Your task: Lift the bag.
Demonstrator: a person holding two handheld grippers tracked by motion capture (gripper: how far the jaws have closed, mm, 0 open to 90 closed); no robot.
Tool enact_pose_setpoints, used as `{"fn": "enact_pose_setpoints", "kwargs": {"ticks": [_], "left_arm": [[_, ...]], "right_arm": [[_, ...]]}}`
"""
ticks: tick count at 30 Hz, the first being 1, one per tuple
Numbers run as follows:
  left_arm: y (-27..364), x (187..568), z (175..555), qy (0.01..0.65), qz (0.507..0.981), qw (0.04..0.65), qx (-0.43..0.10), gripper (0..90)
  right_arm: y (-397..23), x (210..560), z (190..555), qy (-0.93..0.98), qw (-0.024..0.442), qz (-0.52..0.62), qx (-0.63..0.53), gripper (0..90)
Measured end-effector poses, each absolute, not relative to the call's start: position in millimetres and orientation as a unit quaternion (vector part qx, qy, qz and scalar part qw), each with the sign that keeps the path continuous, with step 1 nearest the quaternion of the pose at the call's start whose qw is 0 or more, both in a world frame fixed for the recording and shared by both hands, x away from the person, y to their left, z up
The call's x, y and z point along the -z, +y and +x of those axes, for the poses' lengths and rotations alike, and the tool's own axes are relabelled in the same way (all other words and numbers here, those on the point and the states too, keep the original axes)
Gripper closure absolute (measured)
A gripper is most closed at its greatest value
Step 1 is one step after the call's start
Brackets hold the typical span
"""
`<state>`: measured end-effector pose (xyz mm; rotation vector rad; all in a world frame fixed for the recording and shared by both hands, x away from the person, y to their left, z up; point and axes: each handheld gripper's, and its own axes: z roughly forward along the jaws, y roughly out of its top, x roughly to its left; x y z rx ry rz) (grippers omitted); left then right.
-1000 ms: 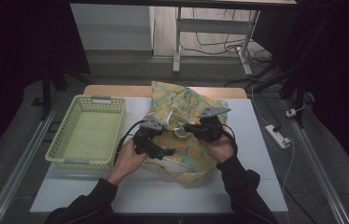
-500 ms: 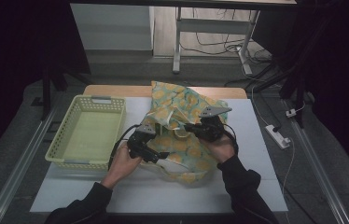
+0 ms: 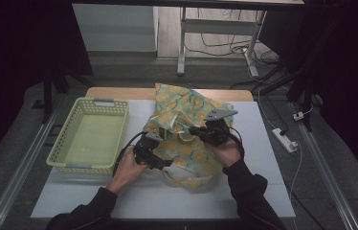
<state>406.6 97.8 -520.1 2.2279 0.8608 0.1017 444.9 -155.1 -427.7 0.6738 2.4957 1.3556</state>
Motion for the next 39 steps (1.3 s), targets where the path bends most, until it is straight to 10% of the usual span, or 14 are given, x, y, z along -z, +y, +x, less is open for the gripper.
{"fn": "enact_pose_setpoints", "kwargs": {"ticks": [18, 31, 39], "left_arm": [[83, 538, 410, 0.318, 0.896, 0.298, -0.083, 3.8], [90, 529, 411, 0.335, 0.889, 0.304, -0.077, 57.4], [87, 526, 414, 0.352, 0.887, 0.291, -0.073, 73.4]], "right_arm": [[-155, 428, 445, 0.850, 0.112, 0.231, -0.461, 90.0], [-154, 428, 445, 0.850, 0.111, 0.229, -0.460, 90.0], [-153, 429, 444, 0.851, 0.111, 0.229, -0.460, 90.0]]}}
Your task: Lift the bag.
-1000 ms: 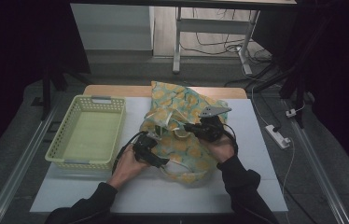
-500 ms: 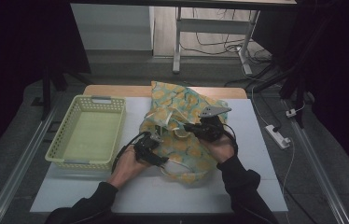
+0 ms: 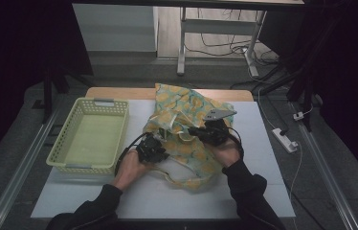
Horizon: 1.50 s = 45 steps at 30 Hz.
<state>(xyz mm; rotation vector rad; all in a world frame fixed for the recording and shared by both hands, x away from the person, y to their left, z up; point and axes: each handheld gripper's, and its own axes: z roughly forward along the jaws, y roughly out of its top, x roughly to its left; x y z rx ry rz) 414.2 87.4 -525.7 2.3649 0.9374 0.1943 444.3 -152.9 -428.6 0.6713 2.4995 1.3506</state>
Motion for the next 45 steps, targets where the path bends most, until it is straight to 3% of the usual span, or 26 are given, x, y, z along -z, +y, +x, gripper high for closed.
{"fn": "enact_pose_setpoints", "kwargs": {"ticks": [4, 15, 45], "left_arm": [[87, 526, 415, 0.347, 0.887, 0.298, -0.058, 88.5], [81, 524, 408, 0.351, 0.886, 0.291, -0.086, 89.2], [98, 456, 395, 0.346, 0.848, 0.401, -0.039, 89.3]], "right_arm": [[-153, 429, 444, 0.852, 0.111, 0.228, -0.458, 90.0], [-155, 427, 445, 0.850, 0.110, 0.230, -0.462, 90.0], [-151, 396, 428, 0.847, 0.112, 0.197, -0.480, 90.0]]}}
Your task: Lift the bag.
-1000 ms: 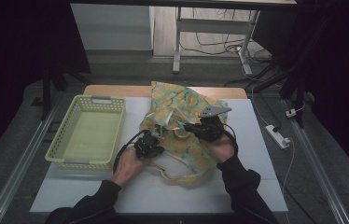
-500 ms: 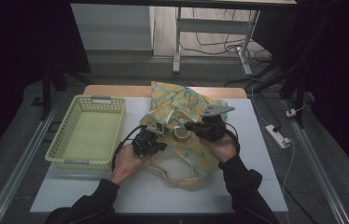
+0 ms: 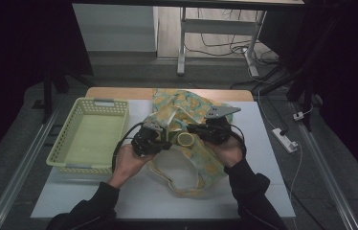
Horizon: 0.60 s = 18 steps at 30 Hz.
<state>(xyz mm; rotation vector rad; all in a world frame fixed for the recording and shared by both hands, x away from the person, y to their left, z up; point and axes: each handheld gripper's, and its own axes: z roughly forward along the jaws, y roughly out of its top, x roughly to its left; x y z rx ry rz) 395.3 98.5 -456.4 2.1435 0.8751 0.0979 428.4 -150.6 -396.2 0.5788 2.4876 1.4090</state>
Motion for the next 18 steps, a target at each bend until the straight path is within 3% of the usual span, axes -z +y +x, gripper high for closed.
{"fn": "enact_pose_setpoints", "kwargs": {"ticks": [18], "left_arm": [[118, 409, 401, 0.341, 0.828, 0.443, -0.039, 89.4]], "right_arm": [[-134, 374, 426, 0.858, 0.107, 0.178, -0.470, 90.0]]}}
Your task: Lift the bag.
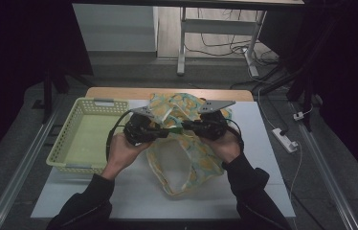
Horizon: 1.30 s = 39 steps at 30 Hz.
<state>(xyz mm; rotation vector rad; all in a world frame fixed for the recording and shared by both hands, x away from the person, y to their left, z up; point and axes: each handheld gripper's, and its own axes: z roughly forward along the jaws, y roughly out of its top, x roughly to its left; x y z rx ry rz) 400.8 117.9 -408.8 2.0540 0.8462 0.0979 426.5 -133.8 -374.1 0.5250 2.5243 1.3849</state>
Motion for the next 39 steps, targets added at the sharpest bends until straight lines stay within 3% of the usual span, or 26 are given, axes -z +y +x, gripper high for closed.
{"fn": "enact_pose_setpoints", "kwargs": {"ticks": [25, 39], "left_arm": [[140, 329, 421, 0.335, 0.803, 0.491, -0.041, 89.4], [150, 291, 429, 0.339, 0.780, 0.523, -0.058, 89.4]], "right_arm": [[-127, 328, 429, 0.853, 0.126, 0.161, -0.480, 90.0], [-131, 301, 442, 0.836, 0.101, 0.175, -0.511, 90.0]]}}
